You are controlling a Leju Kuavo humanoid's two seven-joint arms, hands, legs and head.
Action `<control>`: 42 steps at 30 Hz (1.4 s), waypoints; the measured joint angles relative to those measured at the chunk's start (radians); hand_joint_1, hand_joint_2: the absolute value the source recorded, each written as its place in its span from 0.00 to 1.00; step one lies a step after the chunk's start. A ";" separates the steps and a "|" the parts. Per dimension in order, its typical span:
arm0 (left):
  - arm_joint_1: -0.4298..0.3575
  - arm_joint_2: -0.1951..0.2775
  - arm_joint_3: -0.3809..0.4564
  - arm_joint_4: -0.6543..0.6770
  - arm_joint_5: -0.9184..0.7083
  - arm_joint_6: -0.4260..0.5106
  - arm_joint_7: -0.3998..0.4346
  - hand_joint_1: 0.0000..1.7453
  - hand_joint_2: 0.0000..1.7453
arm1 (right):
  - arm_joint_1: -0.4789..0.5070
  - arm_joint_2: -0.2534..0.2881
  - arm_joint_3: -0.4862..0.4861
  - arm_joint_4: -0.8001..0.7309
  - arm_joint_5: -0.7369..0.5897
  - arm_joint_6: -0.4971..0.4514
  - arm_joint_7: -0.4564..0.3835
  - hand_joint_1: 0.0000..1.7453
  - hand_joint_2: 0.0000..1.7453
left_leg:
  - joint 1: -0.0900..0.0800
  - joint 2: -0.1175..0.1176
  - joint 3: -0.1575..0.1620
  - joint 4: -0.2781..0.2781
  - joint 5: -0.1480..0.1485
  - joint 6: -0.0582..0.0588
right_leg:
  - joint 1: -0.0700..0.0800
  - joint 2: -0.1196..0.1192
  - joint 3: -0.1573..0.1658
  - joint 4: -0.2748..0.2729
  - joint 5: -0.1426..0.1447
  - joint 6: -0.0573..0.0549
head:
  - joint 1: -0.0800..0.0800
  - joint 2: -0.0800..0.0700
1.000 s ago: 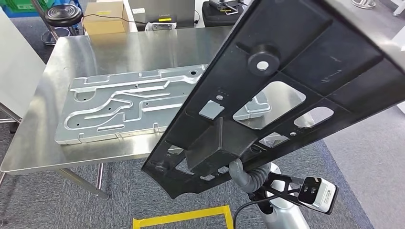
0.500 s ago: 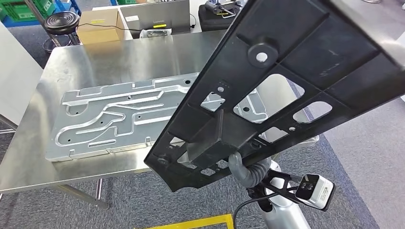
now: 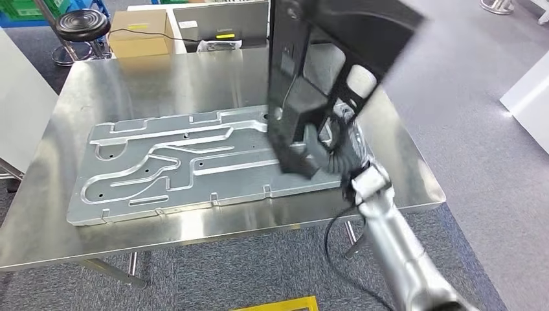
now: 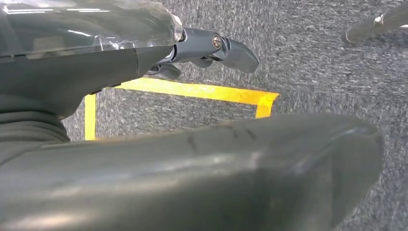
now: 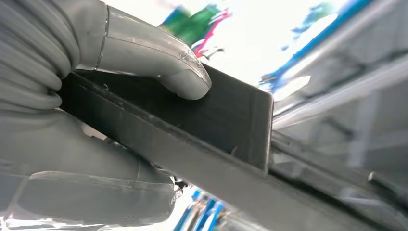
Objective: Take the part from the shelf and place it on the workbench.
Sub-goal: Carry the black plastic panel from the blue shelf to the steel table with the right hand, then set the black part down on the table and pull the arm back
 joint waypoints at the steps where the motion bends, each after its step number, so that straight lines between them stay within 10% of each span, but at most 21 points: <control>1: 0.000 0.000 0.000 0.000 -0.001 -0.001 0.000 0.00 0.00 | -0.037 -0.006 -0.004 0.051 0.014 -0.016 0.000 1.00 1.00 | -0.001 -0.002 0.004 0.001 -0.002 0.000 | 0.001 0.000 0.021 -0.064 0.048 -0.006 | 0.000 0.000; 4: -0.002 0.000 -0.002 0.000 -0.007 -0.003 -0.004 0.00 0.00 | -0.147 -0.012 -0.003 0.196 0.136 -0.125 0.023 1.00 1.00 | -0.006 -0.007 0.007 0.001 -0.007 -0.008 | 0.008 0.000 0.088 -0.241 0.134 -0.022 | 0.000 0.000; 8: -0.009 0.003 -0.003 0.000 -0.014 -0.005 -0.012 0.00 0.00 | -0.312 0.002 0.051 0.415 0.428 -0.307 0.141 1.00 1.00 | -0.009 -0.004 -0.001 0.007 -0.012 -0.028 | 0.005 0.001 0.093 -0.269 0.136 -0.033 | 0.000 0.000; 14: -0.012 0.011 -0.008 0.001 -0.030 -0.008 -0.025 0.00 0.00 | -0.500 0.069 0.211 0.712 0.768 -0.312 0.334 1.00 1.00 | -0.001 -0.002 -0.149 0.286 -0.113 -0.051 | 0.003 0.000 0.109 -0.279 0.132 -0.050 | 0.000 0.000; 19: -0.013 0.014 -0.018 0.001 -0.036 -0.009 -0.029 0.00 0.00 | -0.562 0.120 0.304 0.838 0.861 -0.273 0.382 1.00 1.00 | -0.002 -0.001 -0.043 0.026 0.036 -0.043 | 0.007 -0.002 0.127 -0.267 0.107 -0.039 | 0.000 0.000; 24: -0.015 0.013 -0.025 0.001 -0.038 -0.011 -0.029 0.00 0.00 | -0.608 0.186 0.407 0.933 0.981 -0.173 0.395 1.00 1.00 | 0.002 0.001 -0.027 -0.006 0.029 -0.021 | 0.011 -0.001 0.115 -0.244 0.086 -0.020 | 0.000 0.000; 29: -0.020 0.009 -0.030 0.002 -0.049 -0.029 -0.032 0.00 0.00 | -0.595 0.229 0.480 1.000 1.000 -0.090 0.357 1.00 1.00 | 0.005 -0.001 -0.020 -0.009 0.024 -0.008 | 0.001 -0.001 -0.032 0.023 -0.010 -0.005 | 0.000 0.000; 34: -0.017 0.000 -0.031 0.005 -0.050 -0.035 -0.033 0.00 0.00 | -0.561 0.239 0.509 1.042 0.997 -0.084 0.319 1.00 1.00 | 0.002 -0.008 -0.006 -0.006 0.011 -0.019 | 0.006 -0.002 0.057 -0.226 0.145 -0.023 | 0.000 0.000; 39: -0.017 -0.003 -0.031 0.006 -0.048 -0.043 -0.040 0.00 0.00 | -0.504 0.242 0.517 1.070 0.987 -0.122 0.293 1.00 1.00 | 0.003 -0.003 -0.007 0.006 -0.006 -0.044 | 0.006 0.000 0.079 -0.274 0.153 -0.040 | 0.000 0.000; 42: -0.017 -0.003 -0.031 0.006 -0.047 -0.044 -0.042 0.00 0.00 | -0.478 0.245 0.523 1.080 0.986 -0.155 0.288 1.00 1.00 | 0.005 -0.001 -0.076 0.159 -0.089 -0.056 | 0.003 -0.002 0.087 -0.283 0.154 -0.051 | 0.000 0.000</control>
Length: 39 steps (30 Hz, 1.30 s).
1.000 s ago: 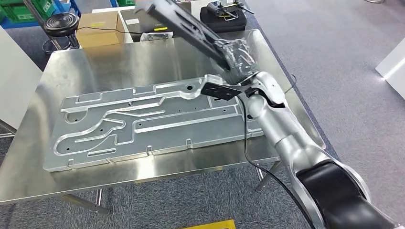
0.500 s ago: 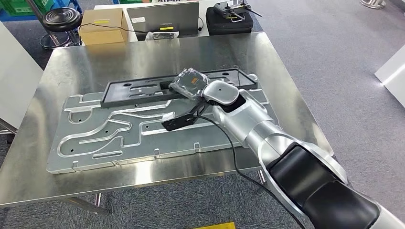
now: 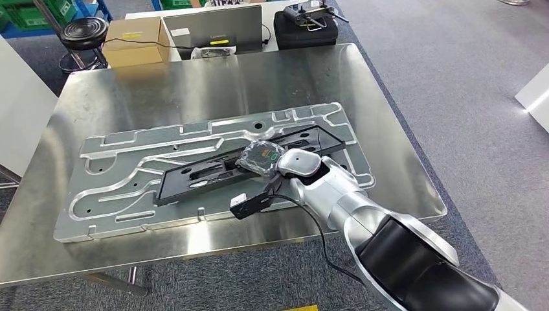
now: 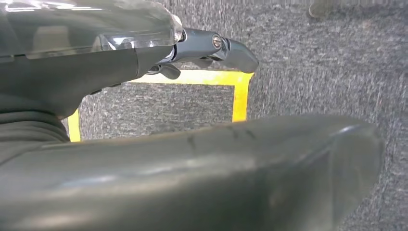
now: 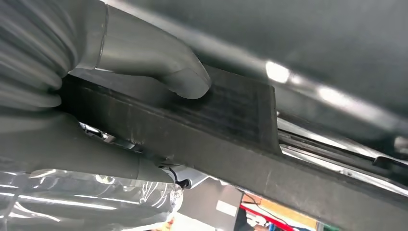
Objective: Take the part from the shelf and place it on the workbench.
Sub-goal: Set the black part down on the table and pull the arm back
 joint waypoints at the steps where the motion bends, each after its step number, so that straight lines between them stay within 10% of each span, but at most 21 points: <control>1: 0.001 0.000 0.000 0.000 0.000 0.000 -0.001 0.00 0.00 | 0.008 0.001 0.001 0.004 -0.001 -0.011 -0.001 1.00 1.00 | 0.001 0.000 -0.033 0.068 -0.026 -0.003 | 0.000 0.000 0.000 0.000 -0.001 -0.001 | 0.000 0.000; 3: 0.004 0.000 0.000 0.000 0.001 0.001 -0.004 0.00 0.00 | 0.020 0.001 0.001 0.009 -0.004 -0.027 -0.003 1.00 1.00 | 0.002 0.000 -0.061 0.119 -0.027 -0.007 | 0.000 0.001 0.002 0.002 -0.003 -0.002 | 0.000 0.000; 8: 0.002 0.001 0.000 0.000 0.002 0.005 -0.012 0.00 0.00 | 0.025 0.002 0.001 0.018 -0.010 -0.036 -0.007 1.00 1.00 | 0.002 0.001 0.073 -0.153 0.094 0.006 | 0.004 0.010 0.010 0.012 -0.013 0.014 | 0.000 0.000; 12: 0.001 0.001 0.000 0.000 0.002 0.007 -0.016 0.00 0.00 | 0.025 0.002 0.001 0.023 -0.013 -0.034 -0.010 1.00 1.00 | 0.003 0.002 0.081 -0.168 0.097 0.030 | 0.005 0.013 0.009 0.021 -0.022 0.034 | 0.000 0.000; 16: 0.001 0.002 0.000 0.000 0.002 0.008 -0.022 0.00 1.00 | 0.031 0.001 0.001 0.029 -0.014 -0.030 -0.010 0.00 0.00 | 0.005 0.006 0.080 -0.173 0.101 0.044 | -0.001 0.008 -0.087 0.232 -0.137 0.051 | 0.000 0.000; 18: 0.002 0.002 0.000 0.000 -0.001 0.011 -0.025 0.00 1.00 | 0.038 0.001 0.001 0.032 -0.014 -0.025 -0.010 0.00 0.00 | 0.005 0.007 0.080 -0.172 0.101 0.044 | -0.003 0.007 -0.122 0.305 -0.152 0.054 | 0.000 0.000; 20: 0.001 0.001 0.000 0.000 -0.005 0.017 -0.023 0.00 1.00 | 0.039 0.002 0.001 0.034 -0.016 -0.024 -0.010 0.00 0.00 | 0.005 0.006 0.082 -0.171 0.101 0.042 | -0.005 0.004 -0.080 0.224 -0.098 0.052 | 0.000 0.000; 24: 0.001 0.002 -0.006 0.000 -0.014 0.025 -0.021 0.00 0.00 | 0.037 0.007 0.001 0.034 -0.023 -0.035 -0.006 0.00 0.00 | 0.000 0.004 0.080 -0.167 0.099 0.025 | 0.000 0.004 0.020 0.018 -0.026 0.035 | 0.000 0.000; 28: 0.001 0.003 -0.012 0.000 -0.011 0.027 -0.033 0.00 0.00 | 0.038 0.012 -0.006 0.031 -0.068 -0.086 -0.017 0.00 0.00 | 0.005 0.004 0.067 -0.144 0.081 0.001 | -0.001 0.003 0.019 0.006 -0.016 0.009 | 0.000 0.000; 33: 0.003 0.004 -0.014 0.000 -0.011 0.028 -0.035 0.00 0.00 | 0.043 0.016 -0.070 0.011 -0.212 -0.189 -0.120 0.00 0.00 | 0.007 0.004 -0.054 0.124 -0.037 -0.013 | 0.002 0.002 0.019 0.003 -0.013 -0.002 | 0.000 0.000; 39: 0.002 0.005 -0.015 0.000 -0.012 0.033 -0.033 0.00 0.00 | 0.040 0.017 -0.183 -0.069 -0.373 -0.212 -0.262 0.00 0.00 | 0.000 0.004 0.081 -0.159 0.095 0.009 | 0.009 0.004 0.020 0.012 -0.022 0.012 | 0.000 0.000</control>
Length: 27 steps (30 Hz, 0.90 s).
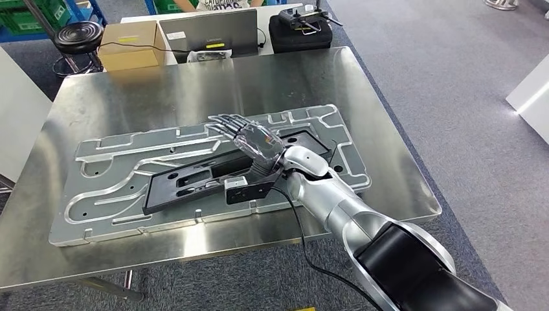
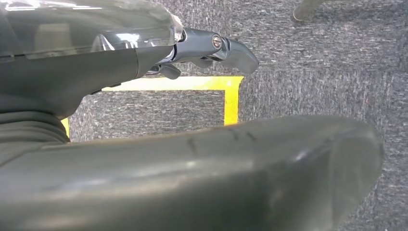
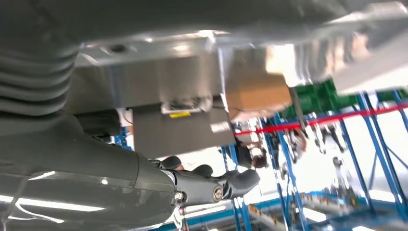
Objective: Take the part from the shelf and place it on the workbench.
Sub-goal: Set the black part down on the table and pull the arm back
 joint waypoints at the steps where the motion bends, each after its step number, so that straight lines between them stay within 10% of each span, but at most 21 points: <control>1: 0.000 0.000 0.000 0.000 0.000 0.001 0.000 0.00 0.00 | 0.000 0.000 -0.013 -0.014 -0.021 0.004 -0.011 0.00 0.00 | -0.003 -0.001 0.002 -0.004 -0.003 0.005 | 0.001 0.000 -0.002 0.000 0.000 0.005 | 0.000 0.000; 4: 0.001 0.000 0.000 0.000 0.003 0.001 0.001 0.00 0.00 | 0.007 -0.009 -0.047 -0.088 -0.133 0.027 -0.025 0.00 0.00 | 0.003 0.000 0.001 -0.011 0.003 0.022 | 0.001 0.000 -0.010 0.019 -0.015 0.022 | 0.000 0.000; 9: 0.001 -0.001 0.000 0.000 0.015 0.001 0.003 0.00 0.00 | 0.060 -0.091 -0.075 -0.325 -0.380 0.015 -0.027 0.00 0.00 | 0.005 -0.002 0.001 -0.015 0.006 0.037 | -0.009 -0.001 -0.140 0.288 -0.134 0.040 | 0.000 0.000; 11: 0.002 -0.001 0.001 0.000 0.024 0.002 0.008 0.00 0.00 | 0.093 -0.135 -0.089 -0.423 -0.418 -0.010 -0.027 0.00 0.00 | 0.005 -0.005 0.002 -0.014 0.005 0.037 | -0.011 -0.001 -0.127 0.250 -0.092 0.039 | 0.000 0.000; 15: 0.004 -0.008 0.018 0.000 0.062 0.005 0.016 0.00 0.00 | 0.201 -0.238 -0.185 -0.687 -0.387 -0.112 -0.022 0.00 0.00 | -0.002 -0.010 0.005 -0.010 -0.002 0.027 | -0.003 -0.006 -0.014 0.005 0.010 0.025 | 0.000 0.000; 20: 0.017 -0.016 0.042 0.000 0.079 0.008 0.017 0.00 0.00 | 0.329 -0.319 -0.361 -0.932 -0.336 -0.097 -0.023 0.00 0.00 | -0.003 -0.009 -0.008 0.028 -0.037 0.007 | -0.011 -0.008 -0.003 -0.020 0.017 0.001 | 0.000 0.000; 24: 0.011 -0.018 0.048 0.000 0.081 0.008 0.016 0.00 0.00 | 0.372 -0.329 -0.404 -0.999 -0.320 -0.093 -0.024 0.00 0.00 | 0.001 -0.005 -0.115 0.265 -0.150 -0.003 | -0.010 -0.005 -0.003 -0.022 0.017 -0.007 | 0.000 0.000; 27: 0.012 -0.019 0.051 0.000 0.084 0.008 0.016 0.00 0.00 | 0.396 -0.338 -0.424 -1.024 -0.314 -0.106 -0.021 0.00 0.00 | 0.002 -0.004 -0.106 0.245 -0.115 -0.004 | -0.010 -0.002 -0.002 -0.017 0.014 -0.004 | 0.000 0.000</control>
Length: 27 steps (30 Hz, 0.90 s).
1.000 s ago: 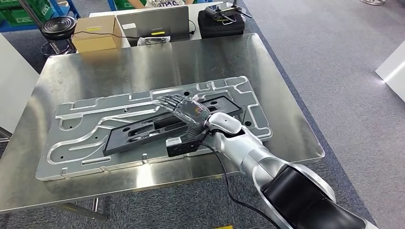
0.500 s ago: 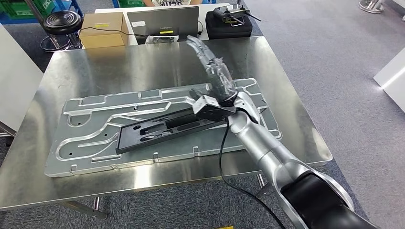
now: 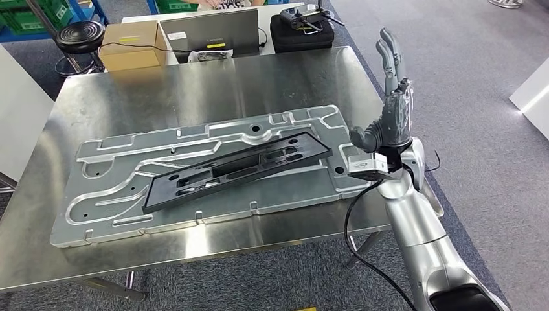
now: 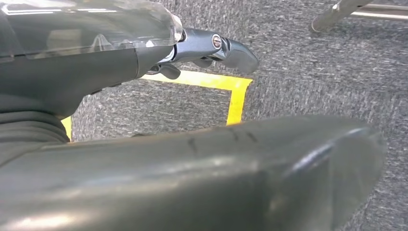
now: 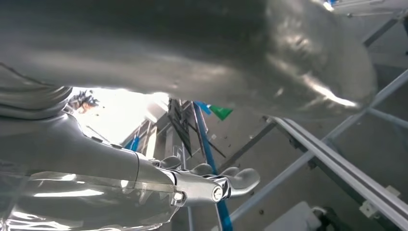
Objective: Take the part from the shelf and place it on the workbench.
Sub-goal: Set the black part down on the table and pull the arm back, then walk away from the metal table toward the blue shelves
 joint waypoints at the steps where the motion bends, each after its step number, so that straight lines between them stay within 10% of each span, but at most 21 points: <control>1: 0.000 0.000 0.001 0.000 0.004 0.000 -0.002 0.00 0.00 | 0.018 -0.008 -0.017 -0.014 0.001 -0.016 0.003 0.00 0.00 | 0.000 0.000 0.033 -0.066 0.036 0.002 | 0.000 0.001 0.002 0.002 -0.003 0.003 | 0.000 0.000; 4: 0.002 -0.004 0.011 0.000 0.019 -0.003 -0.018 0.00 0.00 | 0.132 -0.060 -0.130 -0.069 -0.011 -0.063 0.003 0.00 0.00 | -0.003 -0.003 0.126 -0.241 0.095 0.018 | 0.005 -0.011 0.013 0.005 -0.012 0.020 | 0.000 0.000; 8: 0.022 -0.009 0.020 0.000 0.019 -0.008 -0.037 0.00 0.00 | 0.369 -0.096 -0.336 -0.141 -0.012 -0.075 -0.005 0.00 0.00 | -0.005 -0.010 0.135 -0.259 0.102 0.040 | 0.005 -0.018 0.019 0.007 -0.021 0.042 | 0.000 0.000; 14: 0.024 -0.011 0.021 0.000 0.003 -0.019 -0.042 0.00 0.00 | 0.648 -0.059 -0.516 -0.209 0.040 -0.084 -0.006 0.00 0.00 | -0.006 -0.002 0.111 -0.264 0.118 0.059 | -0.005 -0.006 -0.082 0.281 -0.184 0.063 | 0.000 0.000; 19: 0.021 -0.012 0.021 0.000 -0.005 -0.023 -0.041 0.00 0.00 | 0.737 0.000 -0.598 -0.206 0.095 -0.045 -0.006 0.00 0.00 | -0.007 0.001 0.092 -0.253 0.132 0.043 | -0.006 -0.006 0.085 0.025 -0.085 0.054 | 0.000 0.000; 23: 0.022 -0.012 0.021 0.000 -0.013 -0.027 -0.041 0.00 0.00 | 0.768 0.048 -0.650 -0.167 0.126 -0.014 -0.006 0.00 0.00 | -0.008 0.002 0.084 -0.245 0.140 0.016 | -0.003 -0.004 0.082 -0.005 -0.067 0.025 | 0.000 0.000; 27: 0.027 -0.015 0.021 0.000 -0.016 -0.029 -0.044 0.00 0.00 | 0.790 0.094 -0.697 -0.112 0.141 -0.007 -0.006 0.00 0.00 | -0.007 0.003 0.031 -0.065 -0.026 -0.003 | -0.006 -0.008 0.042 -0.008 -0.031 0.001 | 0.000 0.000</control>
